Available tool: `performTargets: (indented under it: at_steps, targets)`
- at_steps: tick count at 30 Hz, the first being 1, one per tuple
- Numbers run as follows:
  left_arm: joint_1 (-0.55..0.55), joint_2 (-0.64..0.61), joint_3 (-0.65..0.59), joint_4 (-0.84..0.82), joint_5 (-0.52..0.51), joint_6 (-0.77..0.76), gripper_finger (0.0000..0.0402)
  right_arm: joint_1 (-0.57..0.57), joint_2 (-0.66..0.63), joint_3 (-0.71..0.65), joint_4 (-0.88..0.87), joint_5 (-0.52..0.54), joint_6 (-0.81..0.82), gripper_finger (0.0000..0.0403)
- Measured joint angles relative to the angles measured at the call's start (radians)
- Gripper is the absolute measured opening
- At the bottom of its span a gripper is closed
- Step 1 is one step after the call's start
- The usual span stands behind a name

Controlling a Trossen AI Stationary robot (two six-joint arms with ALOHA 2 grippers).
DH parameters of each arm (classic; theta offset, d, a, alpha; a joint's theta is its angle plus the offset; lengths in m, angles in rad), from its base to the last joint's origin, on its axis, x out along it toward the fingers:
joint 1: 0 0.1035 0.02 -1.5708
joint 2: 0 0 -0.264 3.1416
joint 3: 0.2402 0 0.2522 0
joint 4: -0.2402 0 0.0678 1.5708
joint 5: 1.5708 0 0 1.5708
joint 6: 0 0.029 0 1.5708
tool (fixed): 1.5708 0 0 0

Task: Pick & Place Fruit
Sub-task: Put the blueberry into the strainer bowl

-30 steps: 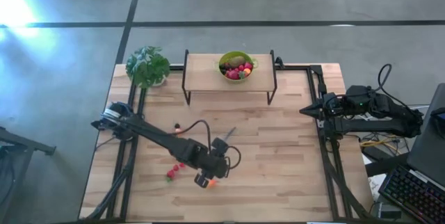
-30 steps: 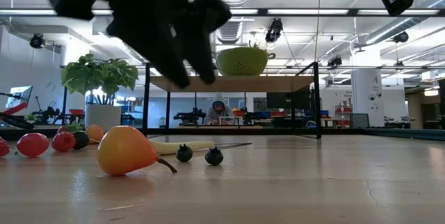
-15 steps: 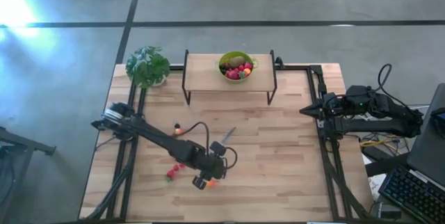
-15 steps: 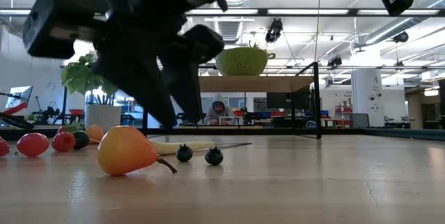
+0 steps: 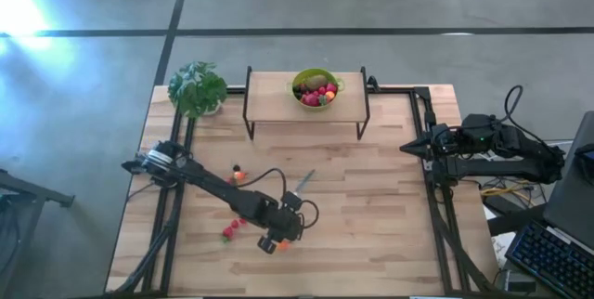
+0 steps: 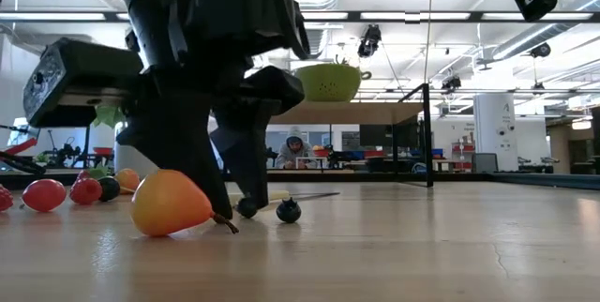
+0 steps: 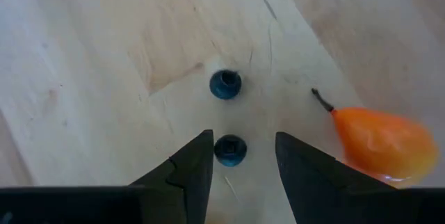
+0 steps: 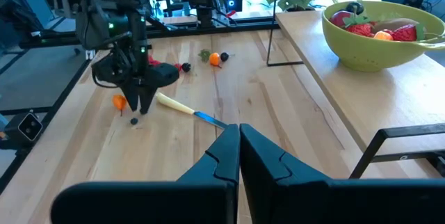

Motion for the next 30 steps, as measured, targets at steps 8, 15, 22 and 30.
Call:
performTargets:
  at_steps: [8,15,22,30]
  targets:
    - [0.001,0.02,0.003,0.007,0.001,0.0,0.016,0.0,0.0,0.0,0.0,0.0,0.0,0.0008]
    - [0.001,0.021,0.003,0.007,0.004,0.018,0.012,0.0,0.0,0.0,0.0,0.0,0.0,0.0008]
    - [0.0,0.021,0.002,0.02,0.004,0.053,0.0041,0.0,0.0,0.0,0.0,0.0,0.0,0.0008]
    - [0.002,0.023,0.002,0.019,-0.009,0.055,0.0006,0.0,0.0,0.0,0.0,0.0,0.0,0.0008]
